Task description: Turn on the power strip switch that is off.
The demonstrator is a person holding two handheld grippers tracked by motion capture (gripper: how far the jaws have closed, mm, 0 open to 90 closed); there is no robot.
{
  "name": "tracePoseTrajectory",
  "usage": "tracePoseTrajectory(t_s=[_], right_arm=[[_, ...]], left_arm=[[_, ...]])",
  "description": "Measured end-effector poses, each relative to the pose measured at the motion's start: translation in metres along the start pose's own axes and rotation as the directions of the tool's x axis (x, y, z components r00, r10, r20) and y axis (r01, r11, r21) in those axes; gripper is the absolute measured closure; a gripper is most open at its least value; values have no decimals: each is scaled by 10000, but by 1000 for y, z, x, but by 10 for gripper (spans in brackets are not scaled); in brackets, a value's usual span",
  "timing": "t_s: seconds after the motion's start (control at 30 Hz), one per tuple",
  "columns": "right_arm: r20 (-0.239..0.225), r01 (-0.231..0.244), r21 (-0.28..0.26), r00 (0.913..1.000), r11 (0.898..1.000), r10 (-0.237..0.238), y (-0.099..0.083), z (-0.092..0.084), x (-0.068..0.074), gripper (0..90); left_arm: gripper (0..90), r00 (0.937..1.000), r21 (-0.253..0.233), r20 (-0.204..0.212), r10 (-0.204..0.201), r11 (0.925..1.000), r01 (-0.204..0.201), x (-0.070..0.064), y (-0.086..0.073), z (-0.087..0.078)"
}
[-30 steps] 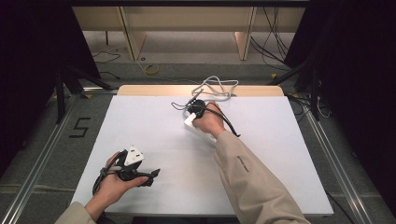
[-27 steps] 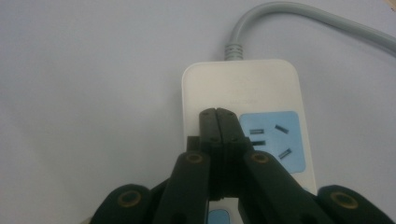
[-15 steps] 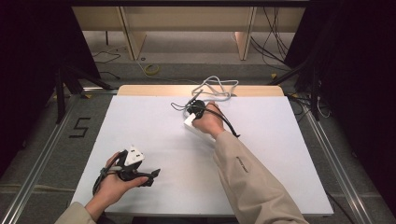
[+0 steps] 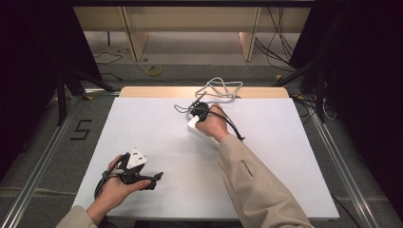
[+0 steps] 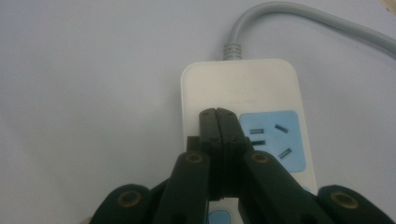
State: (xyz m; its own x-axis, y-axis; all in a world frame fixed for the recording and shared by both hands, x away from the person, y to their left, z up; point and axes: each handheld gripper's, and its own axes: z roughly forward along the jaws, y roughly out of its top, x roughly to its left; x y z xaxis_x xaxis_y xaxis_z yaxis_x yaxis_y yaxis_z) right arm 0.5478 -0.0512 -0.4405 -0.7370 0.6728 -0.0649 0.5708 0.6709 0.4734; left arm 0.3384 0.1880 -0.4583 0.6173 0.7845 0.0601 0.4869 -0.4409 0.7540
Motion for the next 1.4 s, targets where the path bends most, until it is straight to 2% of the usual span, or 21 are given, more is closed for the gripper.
tracePoseTrajectory(t_s=[0.23,0.6,0.87,1.4], right_arm=[[204,24,-94,9998,10000,-22,-1,-1,-1,900],[123,-261,-476,9996,9985,267,-9,-11,-4,900],[-49,-269,-792,9996,9965,266,-15,-21,-7,900],[-321,-582,-1301,9980,9898,544,-27,-39,-8,900]], left_arm=[[119,10000,31,29,31,10000,-31,0,0,0],[120,10000,16,-1,29,10000,-29,-1,0,1],[120,10000,27,-25,15,10000,-15,-1,0,1],[120,10000,43,-55,6,10000,-5,-1,0,1]])
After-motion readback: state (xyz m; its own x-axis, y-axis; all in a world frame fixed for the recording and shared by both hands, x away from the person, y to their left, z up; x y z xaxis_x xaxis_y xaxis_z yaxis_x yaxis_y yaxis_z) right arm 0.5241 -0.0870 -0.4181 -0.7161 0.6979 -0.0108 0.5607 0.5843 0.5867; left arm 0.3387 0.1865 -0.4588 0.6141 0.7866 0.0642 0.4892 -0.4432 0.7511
